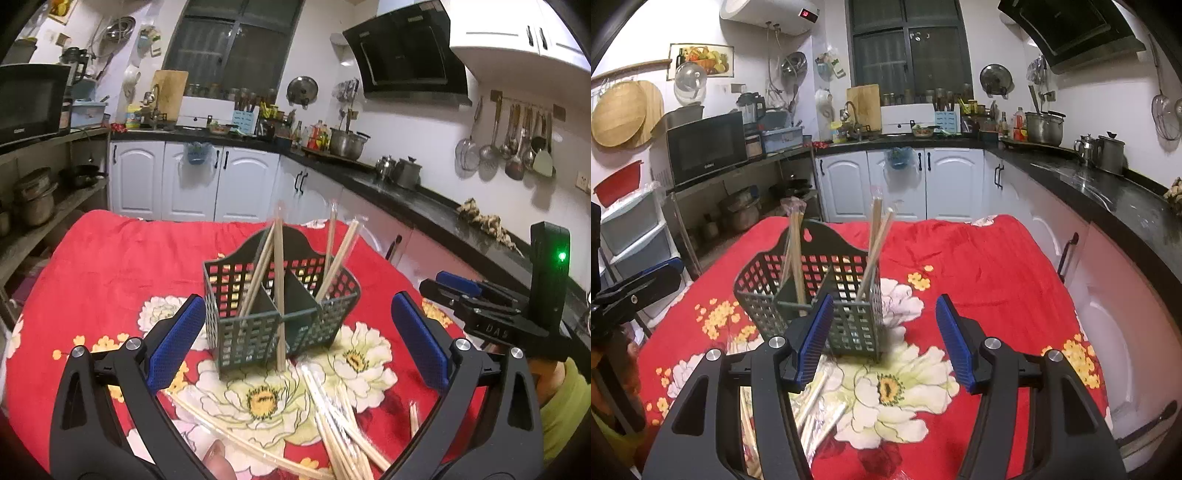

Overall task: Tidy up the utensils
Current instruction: 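Move the right gripper back down to the chopsticks pile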

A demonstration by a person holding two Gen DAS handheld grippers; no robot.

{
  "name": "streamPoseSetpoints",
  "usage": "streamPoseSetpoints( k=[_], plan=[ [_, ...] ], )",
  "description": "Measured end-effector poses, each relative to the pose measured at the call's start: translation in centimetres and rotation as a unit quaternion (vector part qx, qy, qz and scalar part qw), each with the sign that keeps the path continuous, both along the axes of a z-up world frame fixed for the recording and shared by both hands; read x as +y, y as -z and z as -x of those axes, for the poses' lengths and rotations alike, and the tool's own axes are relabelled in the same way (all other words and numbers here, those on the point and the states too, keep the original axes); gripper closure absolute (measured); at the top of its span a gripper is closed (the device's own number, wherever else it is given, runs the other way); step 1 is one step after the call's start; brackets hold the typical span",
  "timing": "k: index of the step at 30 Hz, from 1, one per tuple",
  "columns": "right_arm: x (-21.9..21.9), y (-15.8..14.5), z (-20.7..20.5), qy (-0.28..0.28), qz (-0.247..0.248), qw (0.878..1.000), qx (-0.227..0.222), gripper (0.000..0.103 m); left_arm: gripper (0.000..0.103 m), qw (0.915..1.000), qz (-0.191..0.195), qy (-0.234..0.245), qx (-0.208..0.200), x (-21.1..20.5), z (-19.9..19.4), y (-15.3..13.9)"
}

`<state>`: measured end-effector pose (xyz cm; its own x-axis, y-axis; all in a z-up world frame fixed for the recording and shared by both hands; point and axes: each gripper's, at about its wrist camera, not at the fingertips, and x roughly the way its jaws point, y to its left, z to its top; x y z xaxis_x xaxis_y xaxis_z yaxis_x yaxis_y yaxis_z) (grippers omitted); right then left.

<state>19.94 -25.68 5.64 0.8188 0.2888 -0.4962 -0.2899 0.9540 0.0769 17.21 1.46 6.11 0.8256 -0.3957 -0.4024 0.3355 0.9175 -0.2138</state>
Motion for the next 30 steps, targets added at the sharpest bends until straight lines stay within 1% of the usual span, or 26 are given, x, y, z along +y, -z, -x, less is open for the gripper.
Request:
streamPoseSetpoints(
  k=[7, 14, 19, 20, 21, 22, 24, 25, 28, 30],
  plan=[
    [-0.3, 1.3, 1.0, -0.002, 0.009, 1.000, 0.016, 0.047, 0.010, 0.9998, -0.007, 0.008, 0.014, -0.5, 0.9, 1.2],
    [-0.8, 3.0, 1.6, -0.010, 0.018, 0.999, 0.039, 0.047, 0.010, 0.9989, -0.016, 0.015, 0.041, -1.1, 1.2, 2.8],
    [-0.9, 4.2, 1.6, -0.022, 0.029, 0.998, 0.055, 0.048, 0.010, 0.9975, -0.029, 0.024, 0.060, -1.7, 1.5, 4.1],
    [-0.9, 4.4, 1.6, -0.026, 0.031, 0.997, 0.059, 0.049, 0.010, 0.9969, -0.029, 0.027, 0.068, -1.8, 1.4, 4.5],
    [-0.9, 4.6, 1.6, -0.029, 0.032, 0.997, 0.063, 0.053, 0.010, 0.9965, -0.028, 0.028, 0.073, -1.9, 1.4, 4.8],
    [-1.0, 4.9, 1.7, -0.031, 0.032, 0.997, 0.067, 0.055, 0.010, 0.9959, -0.027, 0.028, 0.081, -1.9, 1.2, 5.1],
    [-1.0, 5.3, 1.7, -0.034, 0.032, 0.996, 0.074, 0.055, 0.010, 0.9940, -0.022, 0.035, 0.101, -2.1, 0.9, 6.1],
    [-1.0, 5.6, 1.7, -0.035, 0.032, 0.996, 0.079, 0.057, 0.011, 0.9929, -0.018, 0.040, 0.111, -2.2, 0.7, 6.5],
    [-1.0, 6.3, 1.7, -0.041, 0.032, 0.994, 0.092, 0.060, 0.023, 0.9881, -0.009, 0.052, 0.144, -2.5, 0.2, 8.1],
    [-0.9, 6.9, 1.6, -0.044, 0.032, 0.993, 0.101, 0.060, 0.027, 0.9851, -0.008, 0.060, 0.161, -2.8, 0.1, 9.1]
  ],
)
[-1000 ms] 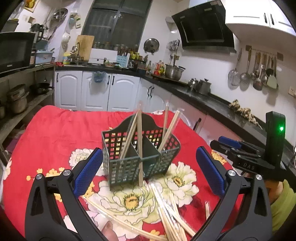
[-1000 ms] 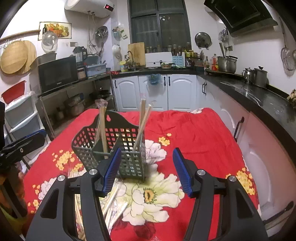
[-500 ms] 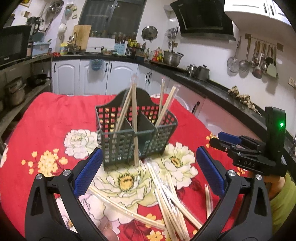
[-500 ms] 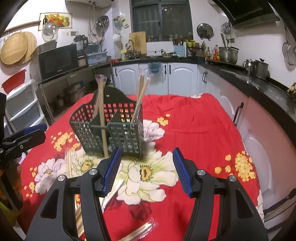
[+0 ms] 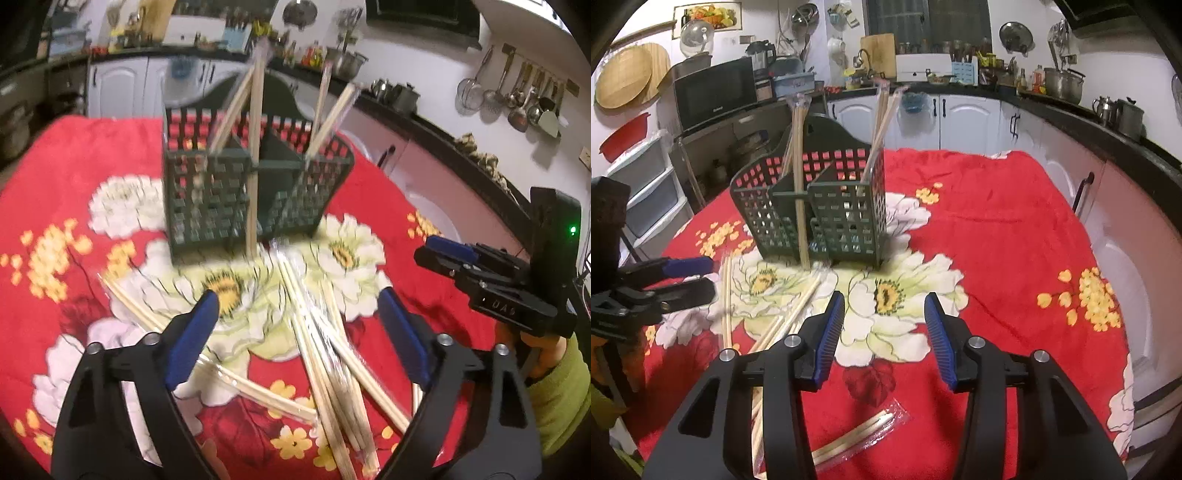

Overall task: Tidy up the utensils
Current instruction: 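Move the right gripper back down to the chopsticks pile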

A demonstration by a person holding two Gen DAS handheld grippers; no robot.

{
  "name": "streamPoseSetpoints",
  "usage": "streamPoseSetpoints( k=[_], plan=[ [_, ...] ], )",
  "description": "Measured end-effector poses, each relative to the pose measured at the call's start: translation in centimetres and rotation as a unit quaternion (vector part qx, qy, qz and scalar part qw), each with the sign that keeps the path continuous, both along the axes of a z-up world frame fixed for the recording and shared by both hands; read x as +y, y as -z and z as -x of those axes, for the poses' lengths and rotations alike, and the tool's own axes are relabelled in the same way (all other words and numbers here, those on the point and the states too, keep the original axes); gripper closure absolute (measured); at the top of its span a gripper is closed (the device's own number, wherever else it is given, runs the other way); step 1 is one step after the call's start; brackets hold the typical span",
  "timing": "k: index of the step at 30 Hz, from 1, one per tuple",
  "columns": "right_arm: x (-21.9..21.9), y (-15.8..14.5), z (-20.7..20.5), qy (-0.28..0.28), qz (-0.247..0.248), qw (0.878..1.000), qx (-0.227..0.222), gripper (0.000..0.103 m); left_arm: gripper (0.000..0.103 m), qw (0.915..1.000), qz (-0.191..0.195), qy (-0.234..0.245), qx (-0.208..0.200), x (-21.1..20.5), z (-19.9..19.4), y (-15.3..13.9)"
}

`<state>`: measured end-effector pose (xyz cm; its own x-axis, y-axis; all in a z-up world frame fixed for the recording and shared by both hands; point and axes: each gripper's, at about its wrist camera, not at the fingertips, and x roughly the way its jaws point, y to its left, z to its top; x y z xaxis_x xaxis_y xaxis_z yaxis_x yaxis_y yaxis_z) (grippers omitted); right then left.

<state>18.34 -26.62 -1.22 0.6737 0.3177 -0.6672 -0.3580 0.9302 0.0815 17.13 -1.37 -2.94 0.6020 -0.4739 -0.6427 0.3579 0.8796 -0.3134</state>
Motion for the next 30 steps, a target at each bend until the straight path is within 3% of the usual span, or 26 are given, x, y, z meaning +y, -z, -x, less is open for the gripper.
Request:
streamPoseSetpoints(
  k=[10, 24, 30],
  plan=[
    [0.6, 3.1, -1.3, -0.010, -0.002, 0.998, 0.058, 0.063, 0.041, 0.9975, -0.019, 0.028, 0.062, -1.3, -1.7, 3.7],
    [2.6, 5.0, -3.9, -0.042, -0.018, 0.993, 0.107, 0.068, 0.062, 0.9923, 0.030, 0.037, 0.115, -0.8, -3.6, 5.7],
    [3.4, 5.3, -4.8, -0.046, -0.017, 0.992, 0.118, 0.068, 0.077, 0.9912, 0.035, 0.037, 0.122, -0.4, -4.5, 6.0]
  ],
)
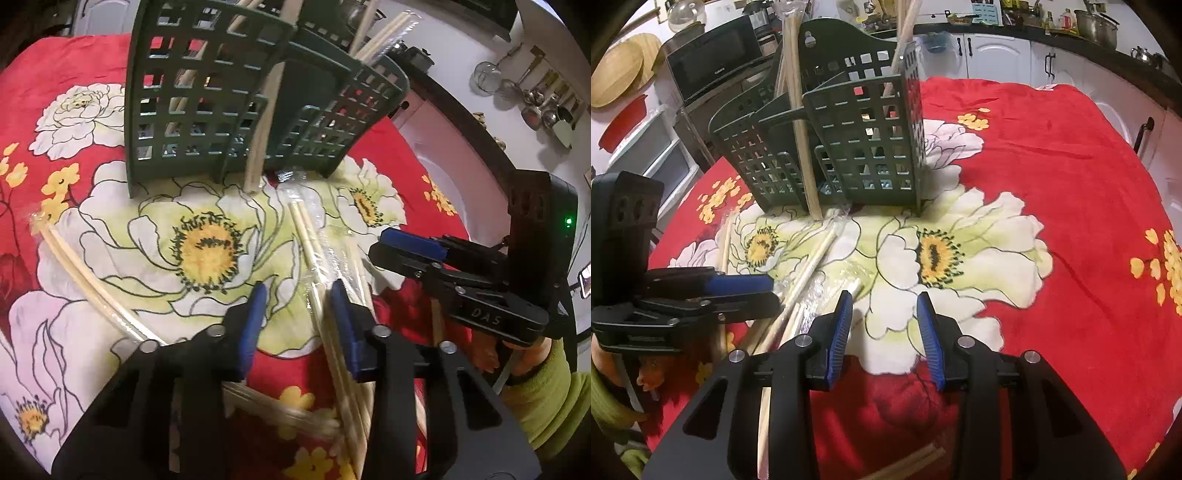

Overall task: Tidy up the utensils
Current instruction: 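Move the right gripper back down to the chopsticks pile, then close the right gripper on a wrapped chopstick pair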

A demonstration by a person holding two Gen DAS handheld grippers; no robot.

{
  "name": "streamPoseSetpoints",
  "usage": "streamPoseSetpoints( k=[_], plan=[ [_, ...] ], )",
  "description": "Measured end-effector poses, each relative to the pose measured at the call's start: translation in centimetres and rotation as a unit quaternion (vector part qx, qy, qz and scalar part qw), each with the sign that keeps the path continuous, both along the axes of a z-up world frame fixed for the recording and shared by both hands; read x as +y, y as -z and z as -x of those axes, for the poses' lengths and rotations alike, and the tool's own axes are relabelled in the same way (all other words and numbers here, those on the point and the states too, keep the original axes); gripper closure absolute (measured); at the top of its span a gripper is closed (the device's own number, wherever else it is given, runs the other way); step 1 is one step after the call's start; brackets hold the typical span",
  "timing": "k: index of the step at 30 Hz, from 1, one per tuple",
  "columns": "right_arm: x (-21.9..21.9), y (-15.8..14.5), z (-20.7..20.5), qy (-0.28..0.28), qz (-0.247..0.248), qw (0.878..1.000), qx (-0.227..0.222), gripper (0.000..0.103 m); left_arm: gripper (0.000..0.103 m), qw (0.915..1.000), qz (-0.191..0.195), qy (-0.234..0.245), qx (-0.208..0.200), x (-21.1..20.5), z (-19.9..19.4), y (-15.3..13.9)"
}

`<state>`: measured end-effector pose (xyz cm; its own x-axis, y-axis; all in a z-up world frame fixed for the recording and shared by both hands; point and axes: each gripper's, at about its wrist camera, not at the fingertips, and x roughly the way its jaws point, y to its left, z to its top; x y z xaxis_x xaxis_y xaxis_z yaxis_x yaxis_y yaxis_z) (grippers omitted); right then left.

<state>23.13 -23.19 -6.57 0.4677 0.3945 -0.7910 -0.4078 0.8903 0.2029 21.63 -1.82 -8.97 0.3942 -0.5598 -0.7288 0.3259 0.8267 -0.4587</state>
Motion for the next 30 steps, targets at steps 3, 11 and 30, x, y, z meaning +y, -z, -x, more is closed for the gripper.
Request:
streamPoseSetpoints(
  k=[3, 11, 30],
  plan=[
    [0.7, 0.0, -0.5, -0.005, -0.002, 1.000, 0.005, 0.068, 0.087, 1.0000, 0.001, -0.001, 0.007, 0.4, -0.4, 0.2],
    [2.0, 0.3, -1.8, -0.011, -0.007, 1.000, 0.029, 0.068, 0.091, 0.9995, 0.011, 0.000, 0.030, 1.1, -1.2, 0.4],
    [-0.1, -0.9, -1.9, 0.030, -0.015, 0.999, -0.001, 0.090, 0.096, 0.9980, 0.032, -0.005, 0.053, 1.7, -3.2, 0.6]
  ],
)
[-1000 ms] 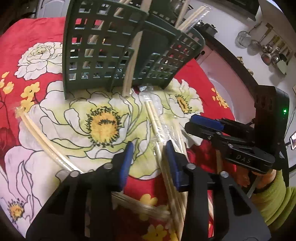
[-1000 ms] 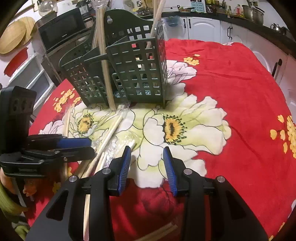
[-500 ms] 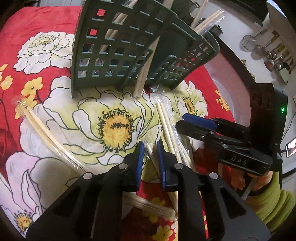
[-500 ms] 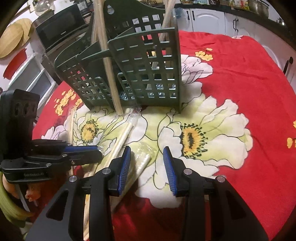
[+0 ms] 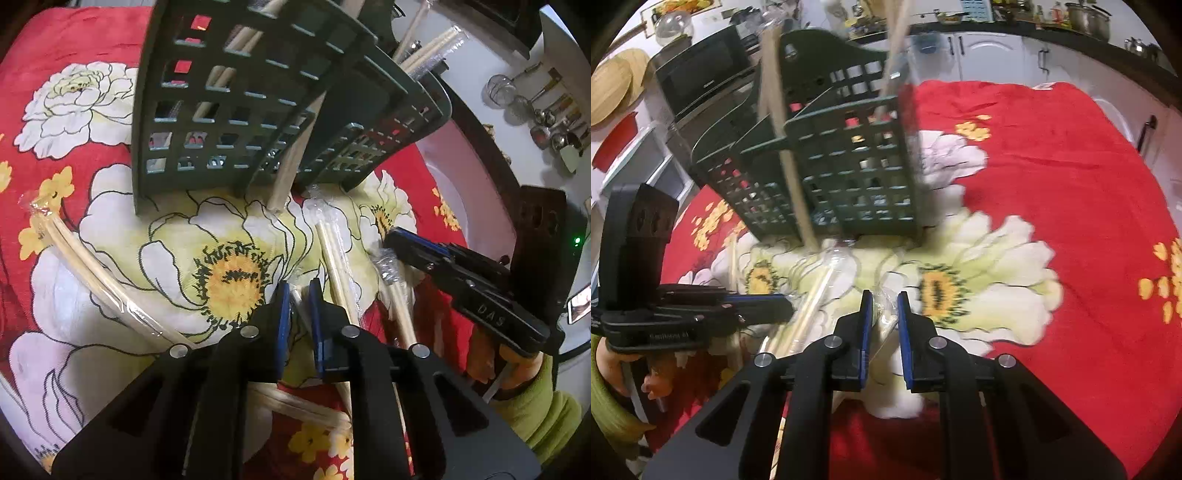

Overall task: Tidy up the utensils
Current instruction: 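Close the right gripper on a wrapped chopstick pair, then lift the chopstick pair with the right gripper above the caddy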

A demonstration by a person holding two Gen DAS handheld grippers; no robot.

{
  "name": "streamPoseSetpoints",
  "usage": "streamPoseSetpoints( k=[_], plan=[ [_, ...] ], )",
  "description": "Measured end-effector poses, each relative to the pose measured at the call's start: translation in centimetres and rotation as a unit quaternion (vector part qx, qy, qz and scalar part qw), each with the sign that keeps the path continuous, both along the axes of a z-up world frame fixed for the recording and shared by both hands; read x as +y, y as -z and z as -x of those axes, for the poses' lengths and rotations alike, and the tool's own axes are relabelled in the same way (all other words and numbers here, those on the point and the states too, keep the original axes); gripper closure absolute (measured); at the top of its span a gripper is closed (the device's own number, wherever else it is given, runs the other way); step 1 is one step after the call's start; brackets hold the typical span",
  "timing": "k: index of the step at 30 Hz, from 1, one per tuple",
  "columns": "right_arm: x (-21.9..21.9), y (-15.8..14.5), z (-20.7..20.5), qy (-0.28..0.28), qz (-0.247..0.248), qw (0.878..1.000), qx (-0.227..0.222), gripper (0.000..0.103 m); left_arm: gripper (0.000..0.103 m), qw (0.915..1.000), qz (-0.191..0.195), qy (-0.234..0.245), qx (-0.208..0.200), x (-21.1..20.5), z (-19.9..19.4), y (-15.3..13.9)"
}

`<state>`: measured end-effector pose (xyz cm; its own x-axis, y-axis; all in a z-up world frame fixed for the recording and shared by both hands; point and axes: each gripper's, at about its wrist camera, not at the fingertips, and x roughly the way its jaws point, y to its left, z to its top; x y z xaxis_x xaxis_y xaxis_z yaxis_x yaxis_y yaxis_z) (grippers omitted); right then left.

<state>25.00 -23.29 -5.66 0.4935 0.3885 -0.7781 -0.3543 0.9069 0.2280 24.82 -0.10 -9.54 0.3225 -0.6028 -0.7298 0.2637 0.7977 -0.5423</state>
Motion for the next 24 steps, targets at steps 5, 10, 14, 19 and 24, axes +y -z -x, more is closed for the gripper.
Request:
streamPoseSetpoints(
  k=[5, 10, 14, 19, 24],
  plan=[
    [-1.8, -1.2, 1.0, 0.010, -0.008, 1.000, -0.024, 0.090, 0.097, 0.9998, 0.018, -0.004, 0.001, 0.9, 0.2, -0.1],
    [-2.5, -3.8, 1.9, 0.011, -0.007, 0.998, -0.062, 0.091, 0.098, 0.9994, 0.014, -0.010, -0.030, 1.8, 1.2, -1.8],
    [-2.6, -5.9, 2.5, 0.011, -0.008, 0.995, -0.094, 0.093, 0.099, 0.9975, 0.012, -0.011, -0.069, 2.0, 2.2, -4.2],
    [-2.4, -7.4, 3.0, 0.007, -0.011, 0.993, -0.114, 0.095, 0.099, 0.9937, 0.010, -0.015, -0.111, 2.1, 2.9, -7.0],
    [-1.9, -9.1, 3.7, -0.001, -0.017, 0.990, -0.137, 0.095, 0.099, 0.9896, 0.011, -0.019, -0.142, 1.5, 3.2, -9.4]
  ],
)
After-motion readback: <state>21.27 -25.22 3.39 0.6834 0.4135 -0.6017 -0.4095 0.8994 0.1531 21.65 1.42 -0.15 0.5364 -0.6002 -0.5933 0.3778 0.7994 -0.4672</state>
